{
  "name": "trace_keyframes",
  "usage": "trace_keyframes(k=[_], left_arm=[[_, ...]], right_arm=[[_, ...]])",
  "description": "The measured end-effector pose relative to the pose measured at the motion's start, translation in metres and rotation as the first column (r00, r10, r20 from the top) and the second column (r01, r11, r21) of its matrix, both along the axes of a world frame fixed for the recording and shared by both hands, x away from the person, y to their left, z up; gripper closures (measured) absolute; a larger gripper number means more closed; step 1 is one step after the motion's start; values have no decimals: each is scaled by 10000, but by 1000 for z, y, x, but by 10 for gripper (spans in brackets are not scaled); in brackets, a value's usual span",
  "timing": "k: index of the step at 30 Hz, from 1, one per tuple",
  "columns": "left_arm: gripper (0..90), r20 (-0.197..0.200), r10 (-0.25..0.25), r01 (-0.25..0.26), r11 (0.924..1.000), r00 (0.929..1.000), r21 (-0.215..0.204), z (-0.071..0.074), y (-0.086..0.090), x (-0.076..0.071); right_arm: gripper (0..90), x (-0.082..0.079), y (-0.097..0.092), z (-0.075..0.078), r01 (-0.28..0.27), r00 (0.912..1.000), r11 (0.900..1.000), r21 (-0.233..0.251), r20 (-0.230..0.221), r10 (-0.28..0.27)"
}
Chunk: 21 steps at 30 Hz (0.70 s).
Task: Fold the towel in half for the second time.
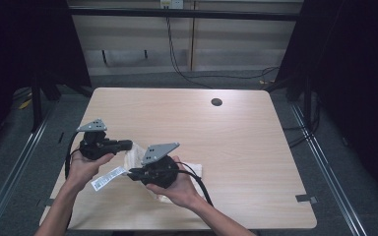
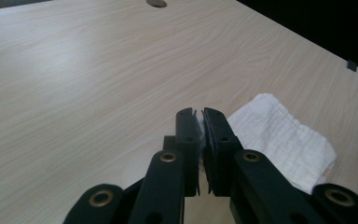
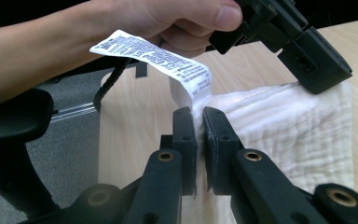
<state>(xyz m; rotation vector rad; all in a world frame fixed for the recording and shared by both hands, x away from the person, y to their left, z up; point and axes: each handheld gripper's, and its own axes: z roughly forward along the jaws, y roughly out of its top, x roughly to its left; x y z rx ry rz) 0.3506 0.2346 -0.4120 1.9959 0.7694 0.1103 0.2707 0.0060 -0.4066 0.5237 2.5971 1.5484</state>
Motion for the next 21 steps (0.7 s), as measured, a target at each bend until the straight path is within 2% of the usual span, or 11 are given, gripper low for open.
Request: trace_keyframes(k=[4,10,14,21], left_arm=[[855,-47,-204,203,9998,9998,-23,0,-10,0],[855,3,-565,565,9984,9984,99,2,-29,-1],[855,-21,-667,667,9977,9978,118,2,-41,0],[854,-182,-940,946,9950,9954,320,-5,-63,6]], right_arm=[[841,-2,-11,-2,51,10000,9998,208,-74,-49],[841,-11,-27,-7,204,9998,9998,73,-84,-203],[840,-14,-37,-6,433,9990,9986,293,-104,-430],[837,-20,-46,-6,1082,9941,9941,88,86,-1083]])
